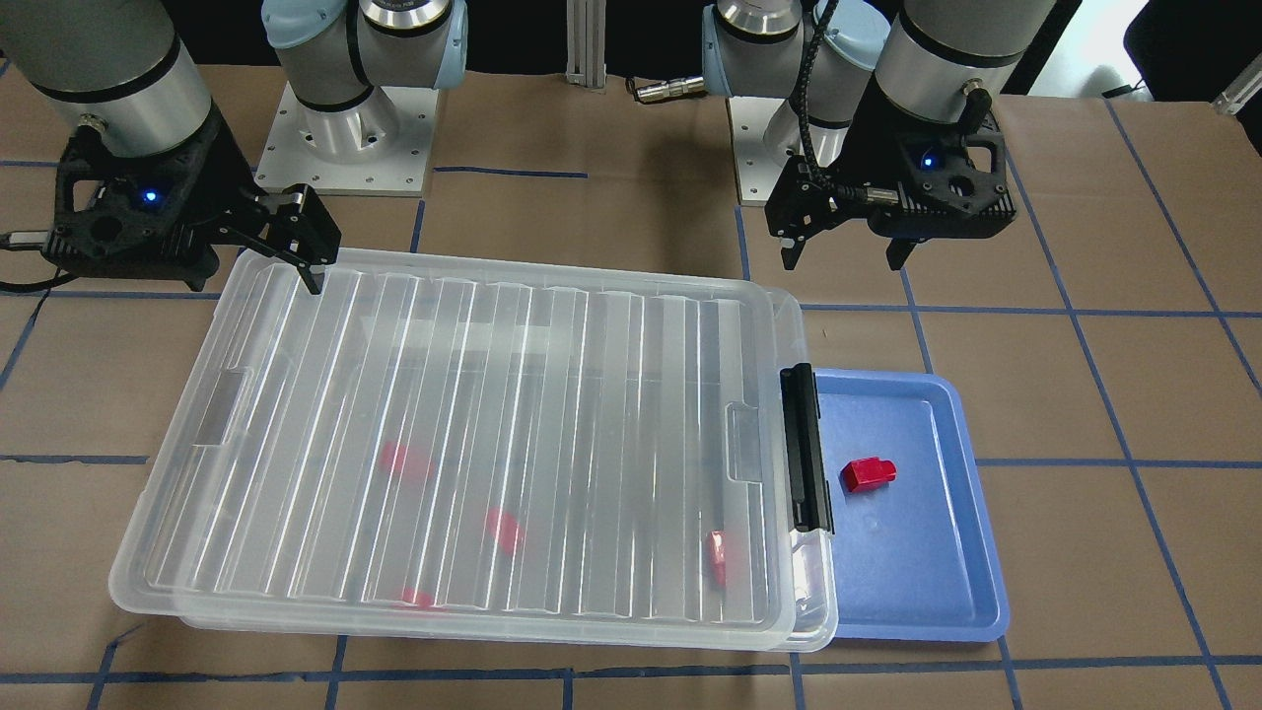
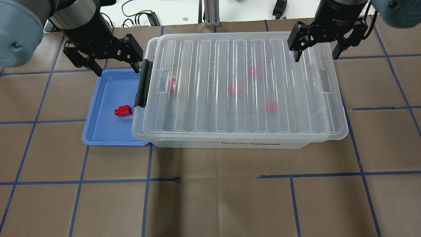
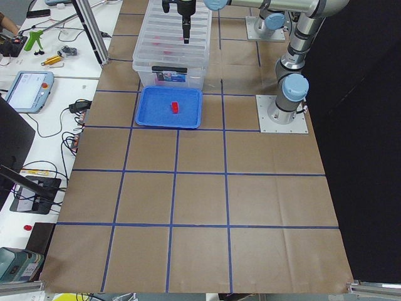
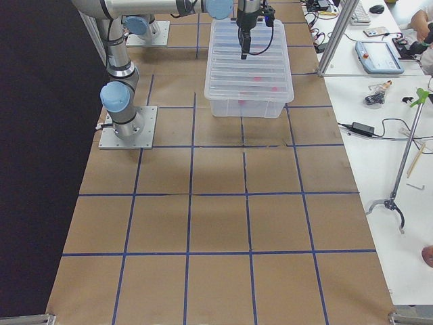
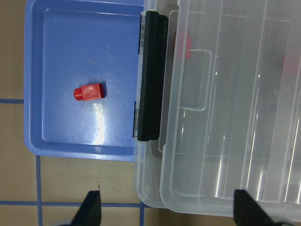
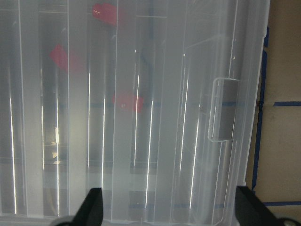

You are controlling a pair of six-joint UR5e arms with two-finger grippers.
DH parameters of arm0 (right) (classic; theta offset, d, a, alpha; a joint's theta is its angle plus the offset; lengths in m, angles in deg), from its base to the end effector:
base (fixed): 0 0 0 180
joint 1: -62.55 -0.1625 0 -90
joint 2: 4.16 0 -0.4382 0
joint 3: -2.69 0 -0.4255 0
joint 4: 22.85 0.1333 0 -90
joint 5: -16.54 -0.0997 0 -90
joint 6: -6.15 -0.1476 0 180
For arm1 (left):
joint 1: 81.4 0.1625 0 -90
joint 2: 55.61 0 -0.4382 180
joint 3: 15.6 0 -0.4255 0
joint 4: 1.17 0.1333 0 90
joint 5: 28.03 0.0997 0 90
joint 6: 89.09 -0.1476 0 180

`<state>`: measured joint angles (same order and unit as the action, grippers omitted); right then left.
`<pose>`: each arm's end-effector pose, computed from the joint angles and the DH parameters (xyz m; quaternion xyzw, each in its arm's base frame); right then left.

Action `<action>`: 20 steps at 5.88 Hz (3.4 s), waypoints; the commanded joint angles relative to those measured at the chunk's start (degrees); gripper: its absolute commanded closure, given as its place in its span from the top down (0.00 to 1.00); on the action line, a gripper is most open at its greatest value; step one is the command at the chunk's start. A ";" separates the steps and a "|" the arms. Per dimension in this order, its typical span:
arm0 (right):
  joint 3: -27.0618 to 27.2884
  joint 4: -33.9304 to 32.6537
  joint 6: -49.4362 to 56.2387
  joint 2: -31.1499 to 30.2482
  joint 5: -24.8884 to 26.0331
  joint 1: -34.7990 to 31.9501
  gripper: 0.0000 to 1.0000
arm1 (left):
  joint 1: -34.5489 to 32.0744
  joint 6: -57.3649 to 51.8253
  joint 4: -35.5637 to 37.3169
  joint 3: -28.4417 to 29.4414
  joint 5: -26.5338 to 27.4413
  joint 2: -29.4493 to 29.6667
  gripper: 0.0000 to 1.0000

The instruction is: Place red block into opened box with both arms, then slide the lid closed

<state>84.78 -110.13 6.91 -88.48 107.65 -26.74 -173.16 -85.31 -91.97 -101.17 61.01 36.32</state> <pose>0.1234 -0.5686 0.4667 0.0005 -0.9999 -0.0044 0.0096 -0.1524 -0.5395 0.4745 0.0175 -0.9997 0.0144 0.0091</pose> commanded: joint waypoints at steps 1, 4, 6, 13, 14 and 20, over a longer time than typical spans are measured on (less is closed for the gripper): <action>0.00 -0.09 0.03 0.03 0.12 0.00 1.00 | 0.00 0.00 0.01 -0.12 -0.01 0.00 0.98; 0.00 -0.09 0.11 0.03 0.21 0.09 1.00 | -0.09 0.00 0.01 -0.12 -0.01 0.00 0.98; 0.78 -0.70 0.73 1.77 0.64 0.78 1.00 | -0.09 0.00 0.01 -0.12 -0.01 0.00 0.98; 22.13 -21.65 19.36 1.96 0.73 15.29 1.00 | 0.17 -0.17 0.01 -0.21 -0.09 0.09 0.98; 22.15 -21.97 19.36 1.96 0.73 15.38 1.00 | 0.96 -6.09 0.01 -0.03 -0.36 0.17 0.98; 21.80 -21.88 29.10 1.35 1.09 27.22 1.00 | 7.91 -75.98 0.62 -1.70 -0.63 3.33 0.98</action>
<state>106.65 -132.07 34.32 -86.86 108.68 -1.62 -165.44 -149.31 -92.00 -102.42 60.10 38.74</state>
